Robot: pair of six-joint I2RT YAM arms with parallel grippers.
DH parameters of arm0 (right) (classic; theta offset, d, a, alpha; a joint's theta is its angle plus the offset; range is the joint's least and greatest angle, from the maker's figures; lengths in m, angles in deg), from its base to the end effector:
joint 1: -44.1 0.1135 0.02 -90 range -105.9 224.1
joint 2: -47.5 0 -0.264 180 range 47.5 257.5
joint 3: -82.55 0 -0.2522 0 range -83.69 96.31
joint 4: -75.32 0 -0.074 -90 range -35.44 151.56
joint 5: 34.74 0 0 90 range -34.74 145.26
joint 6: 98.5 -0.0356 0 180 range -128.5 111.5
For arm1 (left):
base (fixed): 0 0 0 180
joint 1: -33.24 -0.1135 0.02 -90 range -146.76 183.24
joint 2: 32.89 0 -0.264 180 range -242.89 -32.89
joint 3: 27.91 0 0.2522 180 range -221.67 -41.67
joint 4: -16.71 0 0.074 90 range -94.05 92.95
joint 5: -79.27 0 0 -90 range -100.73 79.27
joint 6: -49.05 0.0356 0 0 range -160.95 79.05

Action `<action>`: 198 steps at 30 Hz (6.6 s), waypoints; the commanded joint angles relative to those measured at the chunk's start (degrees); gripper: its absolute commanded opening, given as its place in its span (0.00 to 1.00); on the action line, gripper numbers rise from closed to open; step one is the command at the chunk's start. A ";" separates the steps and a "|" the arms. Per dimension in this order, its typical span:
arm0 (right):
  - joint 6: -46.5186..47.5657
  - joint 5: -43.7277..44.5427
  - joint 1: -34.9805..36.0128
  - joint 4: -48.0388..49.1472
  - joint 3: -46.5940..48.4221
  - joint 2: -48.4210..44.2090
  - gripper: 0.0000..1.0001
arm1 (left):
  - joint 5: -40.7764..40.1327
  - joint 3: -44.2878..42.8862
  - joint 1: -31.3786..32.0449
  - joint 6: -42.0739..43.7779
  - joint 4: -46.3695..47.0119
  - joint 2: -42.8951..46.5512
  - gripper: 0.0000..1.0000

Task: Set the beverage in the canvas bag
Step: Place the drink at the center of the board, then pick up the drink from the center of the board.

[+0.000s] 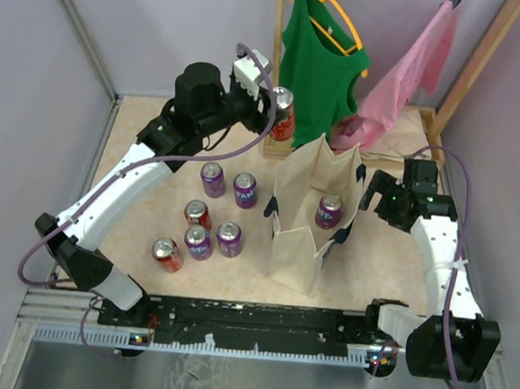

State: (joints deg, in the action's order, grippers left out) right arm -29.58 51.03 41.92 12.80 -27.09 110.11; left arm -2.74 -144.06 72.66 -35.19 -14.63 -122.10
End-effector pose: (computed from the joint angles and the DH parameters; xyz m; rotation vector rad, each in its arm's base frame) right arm 0.2116 -0.0054 0.2925 0.4824 2.4916 0.2247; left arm 0.2673 -0.2262 0.4834 0.7428 1.5036 -0.5606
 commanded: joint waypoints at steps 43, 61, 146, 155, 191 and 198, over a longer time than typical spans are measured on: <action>-1.37 -1.09 -0.57 0.63 0.39 -1.80 0.99 | -11.28 39.35 -24.74 5.41 25.66 13.43 0.00; -1.16 -0.98 -0.55 0.50 1.16 -1.01 0.99 | -13.53 51.07 -33.02 2.17 32.02 10.62 0.00; 0.88 6.14 -8.11 -2.31 9.70 2.87 0.99 | 13.02 8.78 -23.86 7.25 -26.23 -13.95 0.97; 0.78 5.86 -8.11 -2.39 8.39 2.37 0.99 | 5.68 10.97 -21.23 10.51 -29.89 -16.42 0.96; 0.78 5.28 -8.11 -1.52 6.41 2.25 0.99 | 3.25 -2.75 -19.30 12.07 -32.17 -18.99 0.00; 0.95 5.14 -8.09 -1.36 6.18 2.34 0.99 | 7.34 -20.21 -18.93 12.59 -28.89 -20.25 0.00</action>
State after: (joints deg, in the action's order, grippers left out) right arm -29.13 56.65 34.16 9.74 -21.08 113.17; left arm 0.08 -154.55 53.14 -23.04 -48.95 -143.59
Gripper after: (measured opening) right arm 0.991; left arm 0.706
